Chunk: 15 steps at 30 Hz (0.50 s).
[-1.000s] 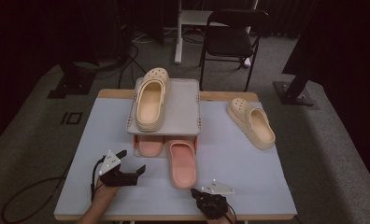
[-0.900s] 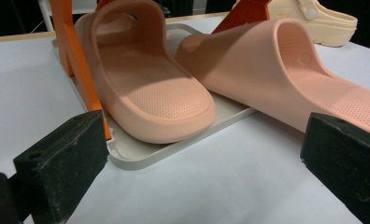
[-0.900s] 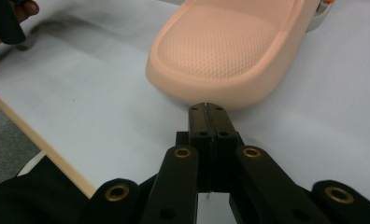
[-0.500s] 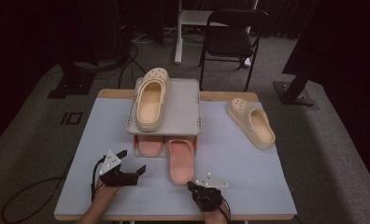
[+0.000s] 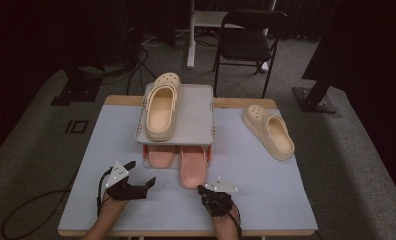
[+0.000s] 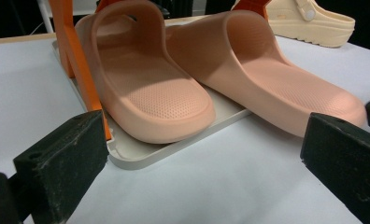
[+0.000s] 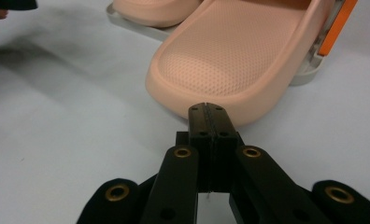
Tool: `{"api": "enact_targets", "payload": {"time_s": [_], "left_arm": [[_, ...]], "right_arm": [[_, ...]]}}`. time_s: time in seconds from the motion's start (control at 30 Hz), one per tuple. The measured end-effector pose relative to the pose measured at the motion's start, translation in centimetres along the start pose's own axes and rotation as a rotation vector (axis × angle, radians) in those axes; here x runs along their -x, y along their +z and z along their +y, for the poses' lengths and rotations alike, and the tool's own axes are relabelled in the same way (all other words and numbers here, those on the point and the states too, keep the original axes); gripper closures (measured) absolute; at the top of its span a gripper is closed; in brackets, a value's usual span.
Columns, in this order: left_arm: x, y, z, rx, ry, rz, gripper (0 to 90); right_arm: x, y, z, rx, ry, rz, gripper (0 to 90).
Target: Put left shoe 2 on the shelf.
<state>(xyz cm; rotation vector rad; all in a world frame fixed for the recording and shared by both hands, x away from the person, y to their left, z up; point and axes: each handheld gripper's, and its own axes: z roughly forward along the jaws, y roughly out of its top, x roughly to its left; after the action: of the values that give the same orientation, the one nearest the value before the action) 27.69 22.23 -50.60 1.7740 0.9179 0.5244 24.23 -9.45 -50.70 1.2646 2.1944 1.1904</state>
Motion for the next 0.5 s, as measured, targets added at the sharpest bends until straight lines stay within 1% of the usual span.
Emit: {"api": "enact_targets", "payload": {"time_s": [0.27,0.43,0.5], "left_arm": [[-0.1,-0.1,-0.1,-0.002,-0.002,0.002,0.9],[0.0,-0.2,-0.1,-0.003,0.002,0.007,0.9],[-0.1,-0.3,-0.1,-0.003,-0.002,0.008,0.9]], "right_arm": [[0.2,1.1,0.6,0.012,0.001,-0.017,90.0],[0.3,1.8,1.0,0.017,-0.010,-0.033,90.0],[0.4,2.0,1.2,0.016,-0.003,-0.036,90.0]]}}
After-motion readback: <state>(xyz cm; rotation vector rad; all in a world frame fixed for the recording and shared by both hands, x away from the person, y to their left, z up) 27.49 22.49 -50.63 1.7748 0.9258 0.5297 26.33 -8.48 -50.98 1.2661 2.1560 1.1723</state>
